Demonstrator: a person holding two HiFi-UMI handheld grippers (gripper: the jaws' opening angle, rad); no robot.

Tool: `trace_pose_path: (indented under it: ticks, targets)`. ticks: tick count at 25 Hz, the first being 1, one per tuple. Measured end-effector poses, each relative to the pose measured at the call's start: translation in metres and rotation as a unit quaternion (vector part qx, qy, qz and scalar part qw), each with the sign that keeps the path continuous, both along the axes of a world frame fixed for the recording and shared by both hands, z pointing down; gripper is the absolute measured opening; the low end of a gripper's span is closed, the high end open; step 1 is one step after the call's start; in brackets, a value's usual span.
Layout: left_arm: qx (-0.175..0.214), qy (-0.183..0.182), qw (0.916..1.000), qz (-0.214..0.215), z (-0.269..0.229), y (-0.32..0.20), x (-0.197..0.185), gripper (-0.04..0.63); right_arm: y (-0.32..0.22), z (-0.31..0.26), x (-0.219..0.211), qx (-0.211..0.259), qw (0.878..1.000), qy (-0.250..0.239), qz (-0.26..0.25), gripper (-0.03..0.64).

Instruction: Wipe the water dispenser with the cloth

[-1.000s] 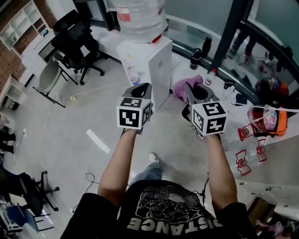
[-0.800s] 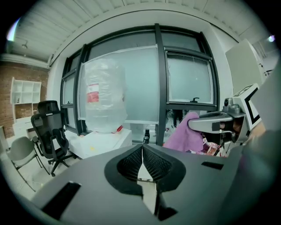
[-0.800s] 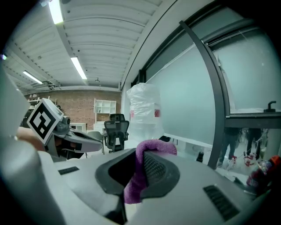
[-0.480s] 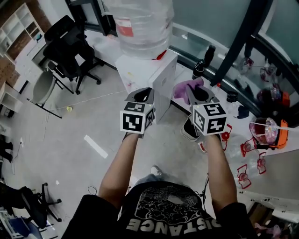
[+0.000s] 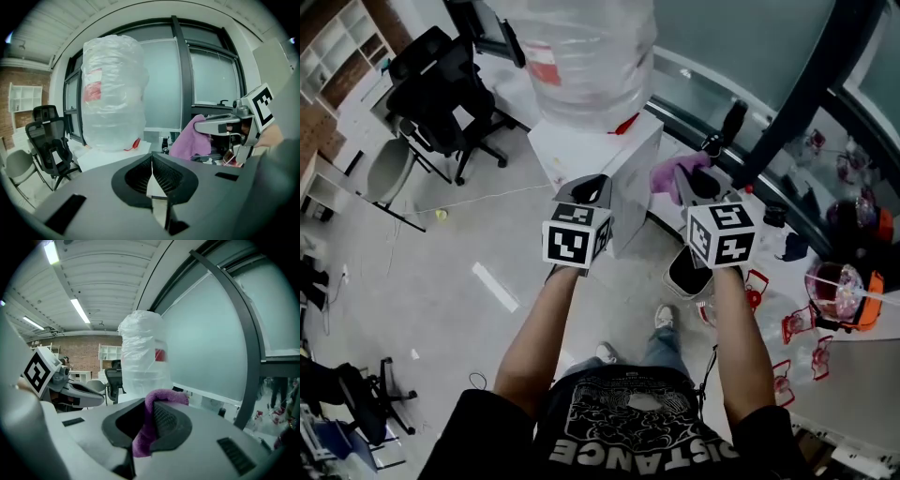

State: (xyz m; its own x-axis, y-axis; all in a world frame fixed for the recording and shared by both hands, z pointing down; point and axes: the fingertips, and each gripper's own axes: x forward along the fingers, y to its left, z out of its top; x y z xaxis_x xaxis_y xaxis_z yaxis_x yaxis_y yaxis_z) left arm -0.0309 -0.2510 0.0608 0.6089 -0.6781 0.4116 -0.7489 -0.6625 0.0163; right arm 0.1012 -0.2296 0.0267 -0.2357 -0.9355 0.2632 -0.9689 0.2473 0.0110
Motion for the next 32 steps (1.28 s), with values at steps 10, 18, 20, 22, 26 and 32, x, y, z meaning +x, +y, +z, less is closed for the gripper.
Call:
trace_pose_path:
  ticks: [10, 18, 20, 22, 26, 32]
  targets:
    - [-0.009, -0.002, 0.9952, -0.097, 0.011, -0.047, 0.036, 0.026, -0.083, 0.022, 0.042, -0.014, 0.996, -0.018, -0.090, 0.032]
    - [-0.021, -0.014, 0.9877, -0.155, 0.039, -0.054, 0.036, 0.026, -0.134, 0.058, 0.055, -0.025, 0.991, -0.038, -0.129, 0.032]
    - [-0.023, -0.021, 0.9861, -0.163, 0.047, -0.056, 0.033, 0.026, -0.144, 0.068, 0.053, -0.026, 0.989, -0.039, -0.138, 0.032]
    - [-0.020, -0.024, 0.9854, -0.167, 0.053, -0.058, 0.031, 0.026, -0.153, 0.075, 0.052, -0.024, 0.989, -0.037, -0.142, 0.032]
    - [-0.010, -0.027, 0.9869, -0.158, 0.058, -0.055, 0.030, 0.026, -0.164, 0.084, 0.046, -0.016, 0.989, -0.025, -0.146, 0.032]
    - [0.006, -0.021, 0.9890, -0.146, 0.077, -0.043, 0.023, 0.026, -0.171, 0.100, 0.035, 0.000, 0.989, -0.005, -0.146, 0.032]
